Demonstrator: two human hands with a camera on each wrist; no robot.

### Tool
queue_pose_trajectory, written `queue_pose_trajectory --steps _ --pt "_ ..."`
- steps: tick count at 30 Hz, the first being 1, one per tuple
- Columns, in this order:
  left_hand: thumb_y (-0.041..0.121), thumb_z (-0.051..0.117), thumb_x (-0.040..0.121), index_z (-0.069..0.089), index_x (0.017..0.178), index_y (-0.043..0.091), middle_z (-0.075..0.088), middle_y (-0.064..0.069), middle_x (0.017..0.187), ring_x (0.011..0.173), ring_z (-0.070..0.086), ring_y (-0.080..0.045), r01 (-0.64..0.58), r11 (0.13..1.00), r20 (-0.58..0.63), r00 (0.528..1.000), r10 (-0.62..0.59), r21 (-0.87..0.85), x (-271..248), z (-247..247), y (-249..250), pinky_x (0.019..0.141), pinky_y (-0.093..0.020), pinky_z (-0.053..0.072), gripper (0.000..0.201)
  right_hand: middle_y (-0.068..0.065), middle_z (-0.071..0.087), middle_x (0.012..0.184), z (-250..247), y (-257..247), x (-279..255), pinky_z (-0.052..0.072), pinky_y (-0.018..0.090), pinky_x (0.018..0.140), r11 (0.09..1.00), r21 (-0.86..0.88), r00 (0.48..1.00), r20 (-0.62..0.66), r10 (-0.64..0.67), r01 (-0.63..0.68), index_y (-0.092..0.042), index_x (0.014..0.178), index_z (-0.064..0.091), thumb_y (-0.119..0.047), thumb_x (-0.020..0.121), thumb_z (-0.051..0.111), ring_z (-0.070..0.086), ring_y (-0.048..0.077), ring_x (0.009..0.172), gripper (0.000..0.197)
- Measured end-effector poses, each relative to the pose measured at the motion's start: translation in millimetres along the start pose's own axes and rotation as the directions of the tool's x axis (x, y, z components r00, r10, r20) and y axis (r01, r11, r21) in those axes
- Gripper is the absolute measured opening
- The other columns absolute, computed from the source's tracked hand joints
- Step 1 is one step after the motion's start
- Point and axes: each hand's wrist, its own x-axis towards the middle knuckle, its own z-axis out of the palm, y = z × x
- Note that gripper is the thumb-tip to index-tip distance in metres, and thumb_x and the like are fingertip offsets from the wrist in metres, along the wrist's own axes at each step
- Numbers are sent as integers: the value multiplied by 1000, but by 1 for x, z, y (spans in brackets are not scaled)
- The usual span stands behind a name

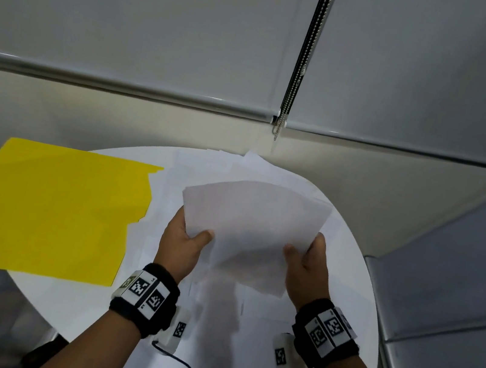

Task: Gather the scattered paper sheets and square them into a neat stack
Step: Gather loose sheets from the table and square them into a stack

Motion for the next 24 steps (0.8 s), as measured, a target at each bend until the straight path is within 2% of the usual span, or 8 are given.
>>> queue_pose_trajectory --steps 3,5,14,16,17,19,22,24 --pt "9 70 79 60 117 23 69 1 108 102 65 -22 96 994 32 995 -97 55 -5 2 -18 80 -30 51 41 -9 59 117 7 22 -12 47 27 91 995 -53 990 108 94 -88 -30 125 45 -8 92 55 57 4 106 41" --pt "4 68 83 62 114 19 68 0 102 100 65 -26 157 982 44 986 -162 100 -10 5 -31 72 -25 48 36 -5 61 121 10 36 -16 47 35 97 989 -66 979 153 138 -129 -32 124 47 -11 93 56 57 15 113 39" --pt "14 68 84 62 121 22 68 3 109 100 63 -19 174 957 89 976 -200 233 -15 17 -52 79 -27 47 38 -4 65 109 9 53 -6 49 31 86 977 -51 968 133 214 -208 -22 118 56 -14 93 58 62 16 103 26" --pt "16 69 86 63 108 27 67 11 98 88 62 -9 157 949 135 971 -199 274 -16 18 -60 79 -24 48 26 -4 63 108 -2 57 -3 46 30 87 979 -23 977 67 204 -203 -18 122 56 -11 94 58 59 14 102 29" --pt "16 69 86 61 93 29 62 13 84 74 57 -4 137 943 166 967 -194 302 -18 18 -62 72 -20 47 17 -2 62 110 -11 61 -2 45 30 88 979 -27 978 29 205 -204 -15 125 56 -11 93 58 57 15 103 32" --pt "13 69 85 49 70 31 50 10 69 58 43 -5 113 937 190 964 -184 332 -23 19 -72 59 -16 39 31 6 62 116 -31 79 0 44 34 93 967 -89 971 -38 238 -240 -11 128 54 -12 92 59 56 22 108 36" --pt "9 68 84 53 69 26 54 15 65 55 47 1 161 925 153 963 -224 344 -28 15 -85 58 -12 39 27 15 60 125 -62 115 0 42 43 99 908 -228 936 -98 339 -352 -10 129 53 -16 91 60 55 33 115 39" --pt "10 66 85 54 72 22 55 17 65 58 49 1 175 906 126 963 -240 387 -28 13 -92 62 -15 39 22 18 58 130 -77 132 -3 41 49 103 870 -276 913 -116 391 -408 -10 131 52 -17 90 59 53 37 118 42"
